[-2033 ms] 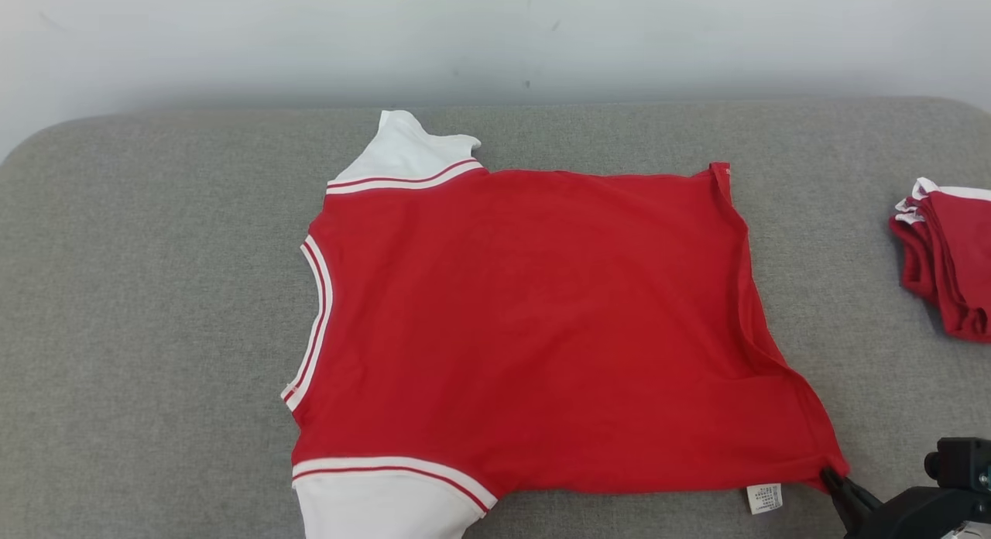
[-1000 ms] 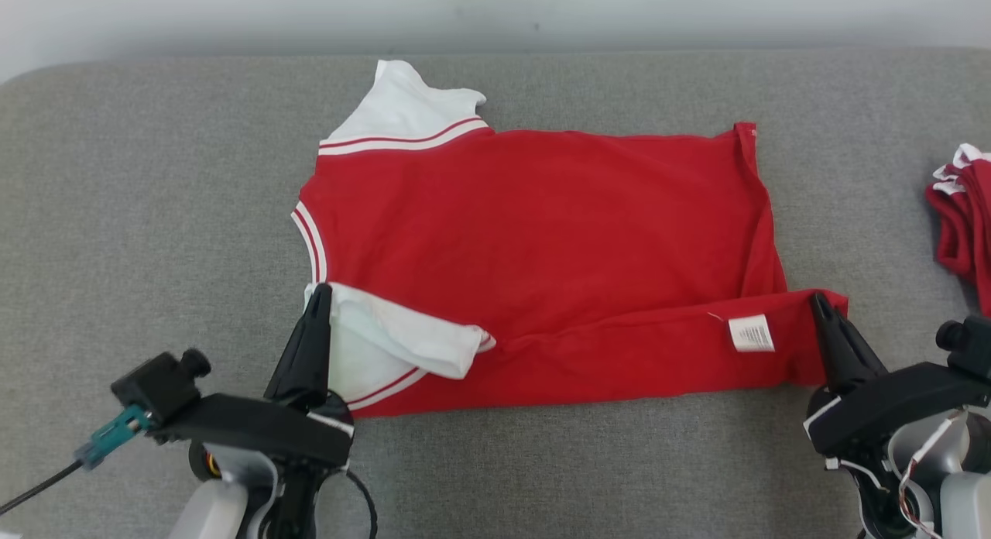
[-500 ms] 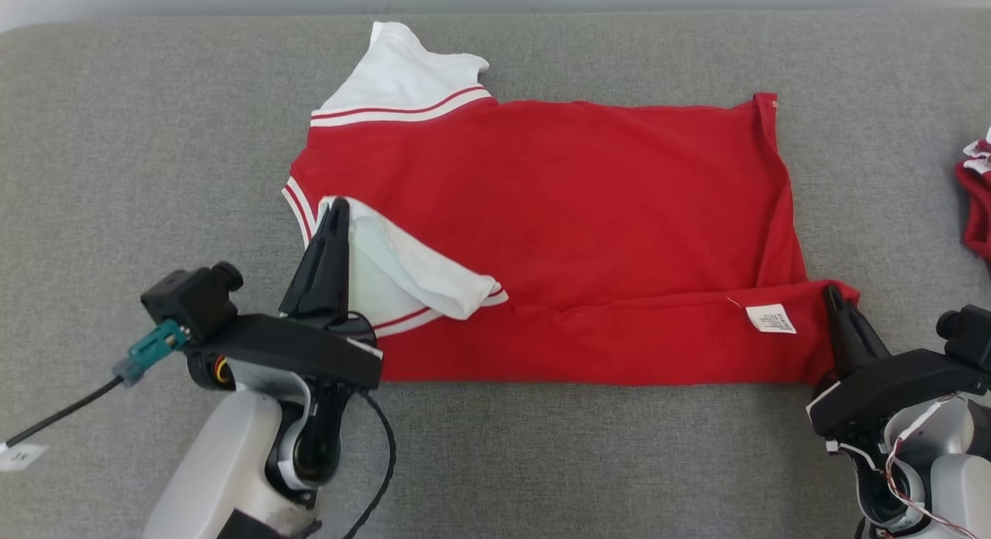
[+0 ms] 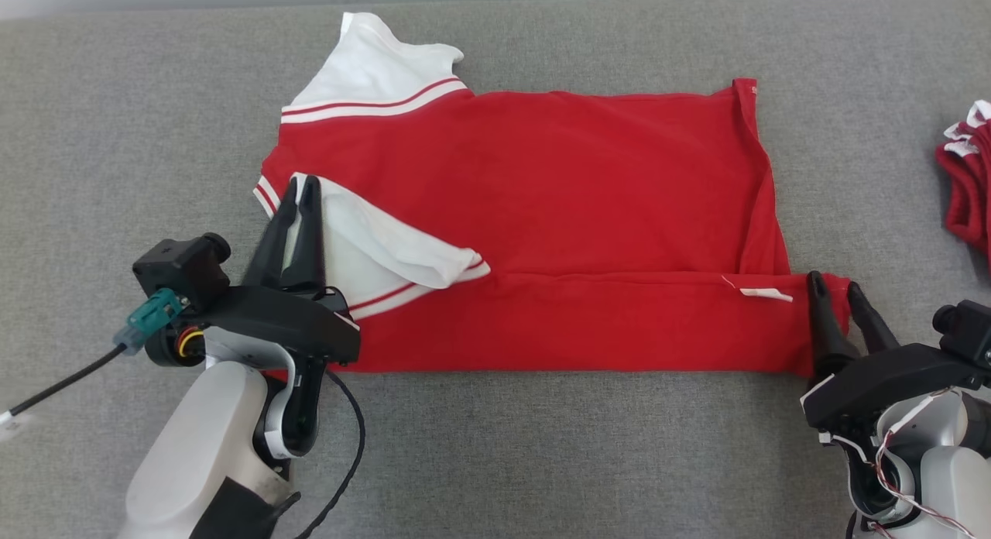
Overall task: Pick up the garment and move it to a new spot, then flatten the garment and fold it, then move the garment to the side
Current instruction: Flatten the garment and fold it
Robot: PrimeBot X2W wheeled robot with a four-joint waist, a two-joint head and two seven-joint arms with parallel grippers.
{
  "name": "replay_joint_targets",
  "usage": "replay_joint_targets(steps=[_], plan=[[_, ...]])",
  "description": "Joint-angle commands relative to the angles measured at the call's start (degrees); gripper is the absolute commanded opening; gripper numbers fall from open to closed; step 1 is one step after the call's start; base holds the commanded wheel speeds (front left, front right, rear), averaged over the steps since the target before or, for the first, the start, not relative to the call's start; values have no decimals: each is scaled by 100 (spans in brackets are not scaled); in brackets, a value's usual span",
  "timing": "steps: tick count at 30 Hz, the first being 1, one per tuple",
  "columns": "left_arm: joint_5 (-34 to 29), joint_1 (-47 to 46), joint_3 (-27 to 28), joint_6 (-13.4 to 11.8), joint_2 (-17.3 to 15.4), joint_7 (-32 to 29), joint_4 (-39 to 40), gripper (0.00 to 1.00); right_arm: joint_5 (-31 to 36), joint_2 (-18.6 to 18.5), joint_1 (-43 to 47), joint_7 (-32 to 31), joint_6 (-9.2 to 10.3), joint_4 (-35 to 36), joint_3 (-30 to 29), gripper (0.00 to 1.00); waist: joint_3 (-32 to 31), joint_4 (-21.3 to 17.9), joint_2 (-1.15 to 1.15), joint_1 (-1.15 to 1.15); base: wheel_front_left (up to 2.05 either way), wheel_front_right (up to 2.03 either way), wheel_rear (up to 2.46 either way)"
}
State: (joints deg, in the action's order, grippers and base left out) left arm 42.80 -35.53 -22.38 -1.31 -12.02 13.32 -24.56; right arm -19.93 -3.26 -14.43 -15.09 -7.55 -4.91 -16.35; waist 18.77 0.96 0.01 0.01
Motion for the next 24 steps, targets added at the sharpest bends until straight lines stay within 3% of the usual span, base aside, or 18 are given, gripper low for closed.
replay_joint_targets(steps=[1, 7, 15, 24], plan=[[-63, -45, -11, -26, -27, 49, -21, 100, 58, 19, -23, 31, 16, -16, -12, 100, -20, 16, -1, -1, 0, 0, 0], [-837, 200, -58, -601, -371, 164, -92, 100, 251, -63, 243, -263, 16, 93, 22, 100, -242, 77, -1, -1, 0, 0, 0], [-1240, 1297, -184, -1172, -965, -180, 607, 100, 698, -108, 920, -1530, 16, 1273, -132, 100, -542, 11, -1, -1, 0, 0, 0], [-1066, 1732, -366, -1441, -985, -991, 1052, 100, 724, -3, 971, -1802, 16, 1700, -118, 100, -441, -26, -1, -1, 0, 0, 0]])
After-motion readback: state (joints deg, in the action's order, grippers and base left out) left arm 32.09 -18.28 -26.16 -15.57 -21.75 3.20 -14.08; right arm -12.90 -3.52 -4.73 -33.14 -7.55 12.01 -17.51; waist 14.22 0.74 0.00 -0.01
